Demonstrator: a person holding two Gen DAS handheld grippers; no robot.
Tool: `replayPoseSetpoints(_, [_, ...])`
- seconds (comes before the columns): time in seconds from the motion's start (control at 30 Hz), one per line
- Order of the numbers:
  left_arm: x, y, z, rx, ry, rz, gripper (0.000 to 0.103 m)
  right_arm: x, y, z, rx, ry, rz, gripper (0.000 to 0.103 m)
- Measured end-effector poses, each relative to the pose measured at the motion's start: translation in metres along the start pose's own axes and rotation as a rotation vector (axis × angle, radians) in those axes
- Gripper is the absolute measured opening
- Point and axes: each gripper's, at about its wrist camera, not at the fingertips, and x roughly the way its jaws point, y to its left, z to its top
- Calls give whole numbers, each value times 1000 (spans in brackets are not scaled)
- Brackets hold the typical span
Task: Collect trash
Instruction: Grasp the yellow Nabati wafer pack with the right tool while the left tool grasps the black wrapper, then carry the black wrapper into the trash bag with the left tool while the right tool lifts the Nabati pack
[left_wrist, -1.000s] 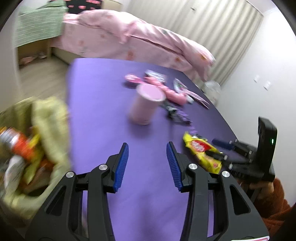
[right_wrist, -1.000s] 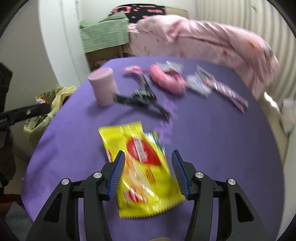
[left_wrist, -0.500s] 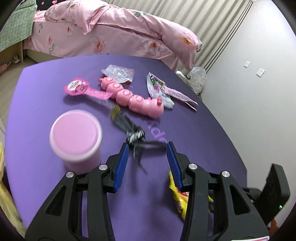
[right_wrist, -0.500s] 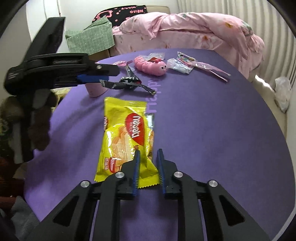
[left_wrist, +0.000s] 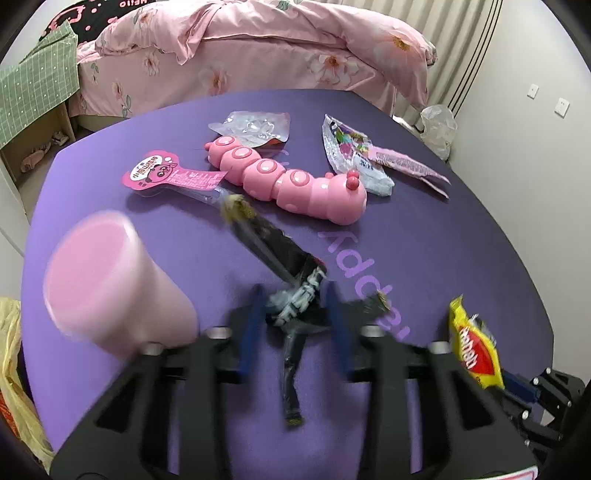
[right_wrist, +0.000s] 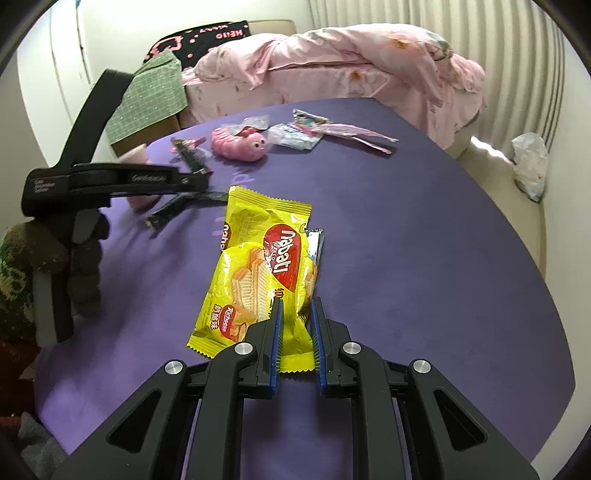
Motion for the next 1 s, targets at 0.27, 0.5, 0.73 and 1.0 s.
replayPoseSetpoints(0.27, [-26,6,-21,-18,24,-3,17,0,-4,-1,10,-25,14,15])
replayPoseSetpoints(0.5, [-59,14,-48,-40,9,-6,17,-1,0,-3,-2,-37,45,15])
replayPoseSetpoints(0.73, [-91,27,-66,-95,-55,-2,17,-4,10,1,-37,-53,95,14])
replayPoseSetpoints(1.0, [-131,44,-81,-135,-139,6,17,-16,18,14,-39,-84,145,12])
